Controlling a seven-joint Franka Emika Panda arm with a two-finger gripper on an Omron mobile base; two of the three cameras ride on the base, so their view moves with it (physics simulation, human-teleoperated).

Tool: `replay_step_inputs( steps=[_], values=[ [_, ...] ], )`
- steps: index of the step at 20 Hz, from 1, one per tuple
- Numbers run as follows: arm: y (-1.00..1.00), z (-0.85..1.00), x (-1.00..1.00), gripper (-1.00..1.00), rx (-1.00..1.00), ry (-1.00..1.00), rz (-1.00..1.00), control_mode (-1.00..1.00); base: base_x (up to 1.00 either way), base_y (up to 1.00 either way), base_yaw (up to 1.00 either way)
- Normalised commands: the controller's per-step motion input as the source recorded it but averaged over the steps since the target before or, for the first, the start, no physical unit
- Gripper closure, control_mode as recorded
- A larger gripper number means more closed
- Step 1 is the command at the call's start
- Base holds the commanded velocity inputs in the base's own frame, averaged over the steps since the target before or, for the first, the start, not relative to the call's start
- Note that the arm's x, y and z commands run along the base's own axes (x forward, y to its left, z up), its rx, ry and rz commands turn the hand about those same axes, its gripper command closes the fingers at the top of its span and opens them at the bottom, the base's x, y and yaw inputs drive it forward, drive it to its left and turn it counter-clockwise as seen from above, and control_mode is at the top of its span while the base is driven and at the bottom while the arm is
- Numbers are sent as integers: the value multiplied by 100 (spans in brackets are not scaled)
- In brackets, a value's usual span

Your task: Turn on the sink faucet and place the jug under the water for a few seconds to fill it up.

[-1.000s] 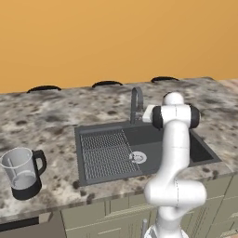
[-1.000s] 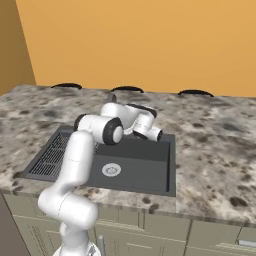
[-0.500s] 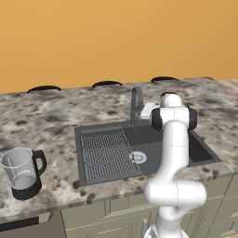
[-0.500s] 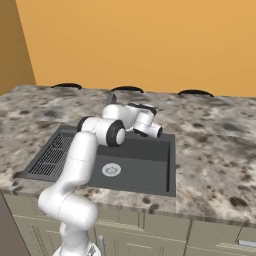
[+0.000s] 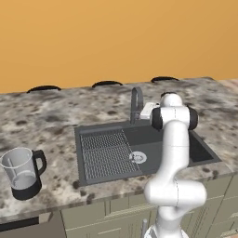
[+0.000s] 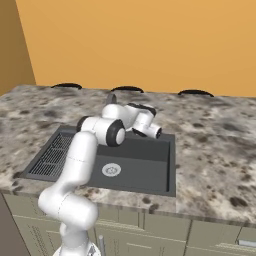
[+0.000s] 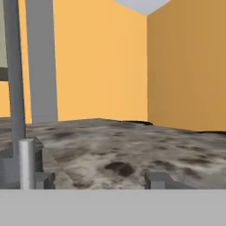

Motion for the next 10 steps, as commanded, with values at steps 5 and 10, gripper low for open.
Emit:
replay_step_inputs(
  steps=[5,10],
  values=[
    [35,0,0,100,0,3,-20,-100,0,0,0],
    [18,0,0,100,0,8,-22,-100,0,0,0]
  ],
)
